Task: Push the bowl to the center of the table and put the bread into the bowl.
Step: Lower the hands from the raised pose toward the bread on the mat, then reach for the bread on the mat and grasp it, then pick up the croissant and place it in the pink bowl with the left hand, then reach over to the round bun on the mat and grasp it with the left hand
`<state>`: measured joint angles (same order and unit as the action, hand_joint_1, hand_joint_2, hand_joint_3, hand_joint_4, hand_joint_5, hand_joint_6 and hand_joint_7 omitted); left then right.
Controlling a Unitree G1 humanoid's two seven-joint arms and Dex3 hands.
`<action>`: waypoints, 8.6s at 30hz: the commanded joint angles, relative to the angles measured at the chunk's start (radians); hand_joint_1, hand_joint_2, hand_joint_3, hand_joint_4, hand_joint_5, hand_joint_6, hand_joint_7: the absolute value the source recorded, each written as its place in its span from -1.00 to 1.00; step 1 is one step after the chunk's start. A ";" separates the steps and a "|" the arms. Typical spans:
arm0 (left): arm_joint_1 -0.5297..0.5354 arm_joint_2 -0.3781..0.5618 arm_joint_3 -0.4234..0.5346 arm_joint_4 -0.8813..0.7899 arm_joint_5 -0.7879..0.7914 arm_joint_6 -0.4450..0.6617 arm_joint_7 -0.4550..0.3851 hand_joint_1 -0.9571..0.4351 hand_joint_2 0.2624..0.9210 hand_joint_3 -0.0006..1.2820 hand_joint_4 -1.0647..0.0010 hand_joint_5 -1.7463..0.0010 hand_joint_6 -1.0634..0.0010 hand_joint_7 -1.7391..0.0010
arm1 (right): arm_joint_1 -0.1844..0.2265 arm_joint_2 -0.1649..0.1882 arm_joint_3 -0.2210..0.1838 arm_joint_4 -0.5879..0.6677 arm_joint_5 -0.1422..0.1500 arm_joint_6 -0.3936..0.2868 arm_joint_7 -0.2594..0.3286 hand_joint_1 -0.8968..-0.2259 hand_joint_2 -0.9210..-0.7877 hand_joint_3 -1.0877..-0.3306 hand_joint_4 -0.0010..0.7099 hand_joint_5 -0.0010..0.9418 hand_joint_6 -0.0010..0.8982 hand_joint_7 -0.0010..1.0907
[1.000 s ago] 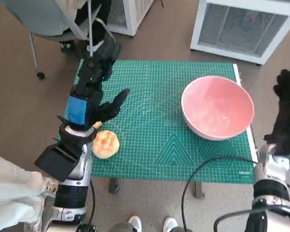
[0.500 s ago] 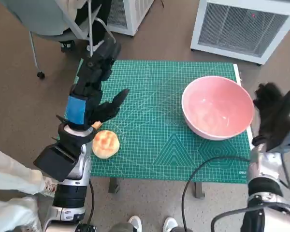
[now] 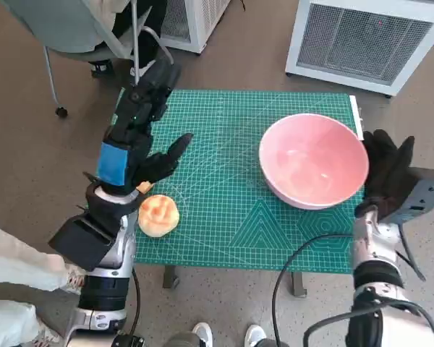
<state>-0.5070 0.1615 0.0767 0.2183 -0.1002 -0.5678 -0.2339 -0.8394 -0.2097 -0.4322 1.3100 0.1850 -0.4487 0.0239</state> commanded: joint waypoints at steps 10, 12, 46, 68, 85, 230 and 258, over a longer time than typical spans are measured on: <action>0.033 0.021 0.008 -0.037 -0.005 0.010 -0.003 -0.08 1.00 -0.47 0.38 1.00 0.49 0.72 | -0.062 0.065 -0.011 0.016 0.013 0.025 -0.003 0.37 -1.00 -0.35 -0.26 -0.96 -0.91 0.15; 0.035 0.023 0.009 -0.037 -0.005 0.010 -0.003 -0.08 1.00 -0.47 0.38 1.00 0.48 0.73 | -0.072 0.074 -0.017 0.018 0.020 0.031 -0.006 0.38 -1.00 -0.36 -0.25 -0.95 -0.91 0.15; 0.071 0.063 0.056 -0.023 -0.038 -0.007 -0.023 -0.12 1.00 -0.49 0.40 1.00 0.36 0.87 | -0.154 0.141 0.035 0.018 -0.044 0.088 -0.076 0.24 -1.00 -0.24 -0.15 -0.94 -0.84 0.22; 0.078 0.476 0.138 0.058 0.284 0.207 -0.005 -0.27 1.00 -0.50 0.63 1.00 0.40 0.99 | -0.108 0.086 0.202 -0.232 -0.091 -0.440 0.209 0.06 -1.00 -0.19 -0.07 -0.93 -0.90 0.25; 0.099 0.554 -0.006 -0.159 0.443 0.920 -0.178 -0.27 0.82 -0.98 0.95 1.00 0.62 1.00 | 0.038 0.071 0.327 -0.565 -0.118 -0.635 0.270 -0.04 -1.00 -0.17 -0.04 -0.93 -1.00 0.44; -0.477 0.071 -0.497 0.337 0.586 0.556 -0.151 0.08 0.76 -0.68 0.78 0.62 0.84 0.22 | 0.103 0.025 0.360 -0.615 -0.140 -0.632 0.190 -0.05 -1.00 -0.24 -0.21 -0.78 -1.00 0.29; -0.159 0.344 -0.226 -0.210 0.312 0.562 -0.441 -0.07 0.72 -0.96 1.00 1.00 0.85 0.68 | 0.129 0.054 0.360 -0.648 -0.128 -0.603 0.167 -0.04 -1.00 -0.23 -0.20 -0.78 -1.00 0.29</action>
<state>-0.7309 0.4525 -0.2114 0.0993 0.2598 -0.0005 -0.6581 -0.7397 -0.1649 -0.0762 0.6668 0.0454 -1.0670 0.1898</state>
